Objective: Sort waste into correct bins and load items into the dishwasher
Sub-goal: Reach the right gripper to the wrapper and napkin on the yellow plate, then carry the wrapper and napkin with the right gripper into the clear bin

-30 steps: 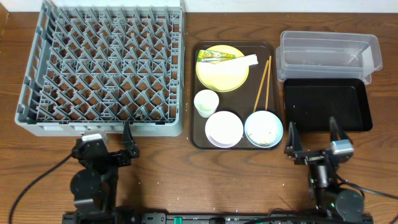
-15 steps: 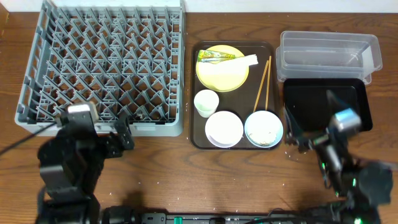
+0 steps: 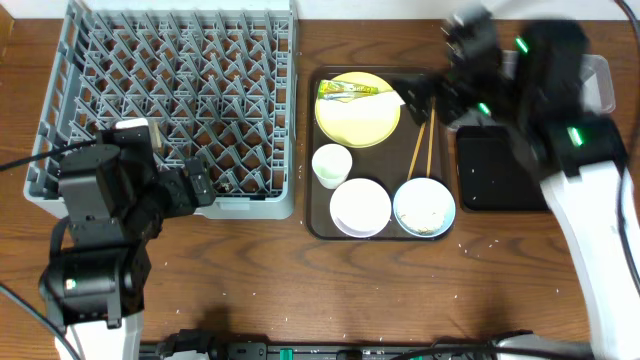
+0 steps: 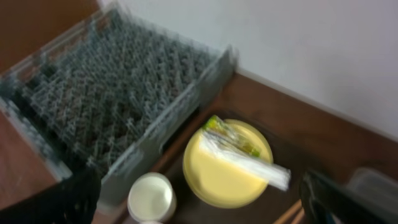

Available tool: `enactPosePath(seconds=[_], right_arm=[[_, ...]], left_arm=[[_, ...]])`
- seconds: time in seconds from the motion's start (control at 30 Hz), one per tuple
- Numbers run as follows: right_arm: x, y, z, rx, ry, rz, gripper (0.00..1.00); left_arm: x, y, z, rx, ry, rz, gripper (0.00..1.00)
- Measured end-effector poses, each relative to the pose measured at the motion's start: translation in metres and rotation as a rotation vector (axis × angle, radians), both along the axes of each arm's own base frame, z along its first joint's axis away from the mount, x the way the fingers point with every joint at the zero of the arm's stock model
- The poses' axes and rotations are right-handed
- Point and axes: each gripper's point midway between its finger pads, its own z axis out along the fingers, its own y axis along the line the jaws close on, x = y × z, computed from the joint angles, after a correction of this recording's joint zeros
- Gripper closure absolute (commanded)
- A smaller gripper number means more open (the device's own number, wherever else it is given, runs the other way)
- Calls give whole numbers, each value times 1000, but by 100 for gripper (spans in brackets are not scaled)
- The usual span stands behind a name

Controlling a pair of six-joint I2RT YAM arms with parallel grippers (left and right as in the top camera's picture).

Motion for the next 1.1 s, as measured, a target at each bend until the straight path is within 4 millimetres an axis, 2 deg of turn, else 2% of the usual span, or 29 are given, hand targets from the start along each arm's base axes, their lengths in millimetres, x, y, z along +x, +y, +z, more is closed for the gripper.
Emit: enactPosePath(seconds=[0.13, 0.3, 0.47, 0.67, 0.87, 1.0, 1.1], right_arm=[[26, 22, -23, -99, 93, 40, 1], [60, 41, -71, -216, 127, 87, 1], [82, 48, -127, -283, 178, 114, 1], [109, 58, -165, -379, 75, 225, 3], [134, 62, -218, -487, 11, 302, 5], [143, 61, -260, -533, 31, 321, 8], [144, 60, -280, -546, 49, 331, 11]], left_arm=[[5, 0, -8, -3, 32, 0, 2], [12, 1, -21, -9, 80, 0, 2], [19, 2, -34, -13, 129, 0, 2], [25, 3, -47, -18, 178, 0, 2], [29, 3, -58, -22, 216, 0, 2], [30, 3, -63, -24, 232, 0, 2], [31, 3, -64, -24, 236, 0, 2]])
